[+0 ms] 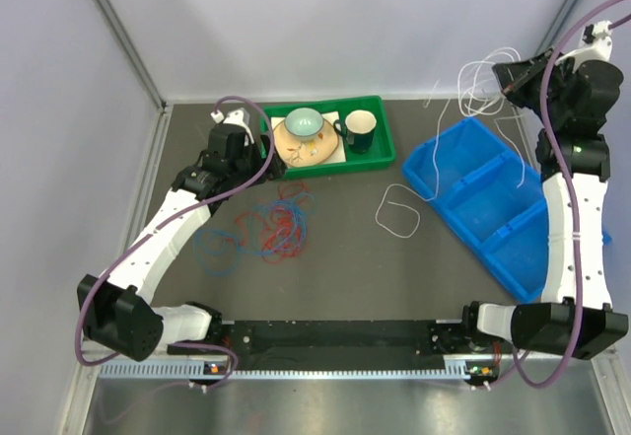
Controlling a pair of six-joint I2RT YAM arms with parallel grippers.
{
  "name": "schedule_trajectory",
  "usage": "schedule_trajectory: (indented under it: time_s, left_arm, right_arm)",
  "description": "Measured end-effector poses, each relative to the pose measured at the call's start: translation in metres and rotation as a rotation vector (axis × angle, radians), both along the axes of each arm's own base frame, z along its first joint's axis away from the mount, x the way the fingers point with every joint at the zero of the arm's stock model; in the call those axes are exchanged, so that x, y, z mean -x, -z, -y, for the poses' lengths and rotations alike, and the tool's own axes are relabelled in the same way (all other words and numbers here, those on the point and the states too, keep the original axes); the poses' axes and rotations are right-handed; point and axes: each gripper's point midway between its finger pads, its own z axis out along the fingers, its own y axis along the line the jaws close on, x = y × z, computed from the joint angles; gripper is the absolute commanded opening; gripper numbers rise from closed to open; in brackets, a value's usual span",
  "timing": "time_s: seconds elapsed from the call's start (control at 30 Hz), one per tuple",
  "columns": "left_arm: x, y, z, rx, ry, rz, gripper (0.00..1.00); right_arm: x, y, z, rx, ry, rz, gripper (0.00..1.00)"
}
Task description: Untangle the cables
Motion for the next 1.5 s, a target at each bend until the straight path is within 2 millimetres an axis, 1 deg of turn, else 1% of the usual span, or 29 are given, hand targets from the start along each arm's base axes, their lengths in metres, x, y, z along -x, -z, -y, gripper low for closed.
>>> schedule_trajectory:
  time_s: [0.1, 0.2, 0.3, 0.37, 0.47, 0.7, 0.83, 0.9, 0.97, 1.07, 1.13, 1.23, 1.3, 1.33, 1.5]
  left_arm:
    - [0.0, 0.0, 0.0, 0.0, 0.0, 0.0, 0.82]
    - [0.0, 0.0, 0.0, 0.0, 0.0, 0.0, 0.83]
    - [0.0, 0.0, 0.0, 0.001, 0.001, 0.0, 0.83]
    - [0.0, 0.0, 0.001, 0.002, 0.003, -0.001, 0.83]
    - [0.0, 0.0, 0.001, 0.003, 0.004, -0.001, 0.82]
    - [0.0, 0.0, 0.001, 0.003, 0.004, -0.001, 0.82]
    - [0.0, 0.0, 0.001, 0.003, 0.004, -0.001, 0.83]
    - [0.0, 0.0, 0.001, 0.003, 0.004, -0.001, 0.83]
    - [0.0, 0.0, 0.001, 0.003, 0.004, -0.001, 0.82]
    - [0.0, 0.0, 0.001, 0.003, 0.004, -0.001, 0.82]
    - [0.0, 0.0, 0.001, 0.003, 0.004, -0.001, 0.82]
    - [0.0, 0.0, 0.001, 0.003, 0.004, -0.001, 0.82]
    - [0.0, 0.0, 0.001, 0.003, 0.004, -0.001, 0.82]
    - [0.001, 0.001, 0.001, 0.003, 0.004, -0.002, 0.82]
    - [0.001, 0.002, 0.001, 0.002, 0.004, -0.005, 0.82]
  right_arm:
    - [-0.004, 0.009, -0.001, -0.004, -0.009, -0.021, 0.0]
    - [-0.001, 0.017, 0.0, -0.006, -0.014, -0.033, 0.0]
    - [0.004, 0.03, 0.006, -0.012, 0.002, -0.057, 0.0]
    - [0.008, 0.034, 0.012, -0.018, 0.017, -0.065, 0.0]
    - [0.011, 0.035, 0.017, -0.021, 0.025, -0.065, 0.0]
    - [0.013, 0.033, 0.01, -0.036, -0.018, -0.061, 0.0]
    - [0.015, 0.033, 0.011, -0.038, -0.017, -0.059, 0.0]
    - [0.018, 0.034, 0.016, -0.039, -0.002, -0.058, 0.0]
    - [0.025, 0.037, 0.026, -0.043, 0.029, -0.059, 0.0]
    - [0.036, 0.041, 0.046, -0.049, 0.092, -0.06, 0.0]
    - [0.04, 0.047, 0.057, -0.054, 0.126, -0.068, 0.0]
    - [0.041, 0.066, 0.067, -0.07, 0.156, -0.108, 0.0]
    - [0.039, 0.083, 0.069, -0.087, 0.159, -0.151, 0.0]
    - [0.038, 0.088, 0.069, -0.093, 0.157, -0.166, 0.0]
    - [0.031, 0.102, 0.071, -0.111, 0.151, -0.208, 0.0]
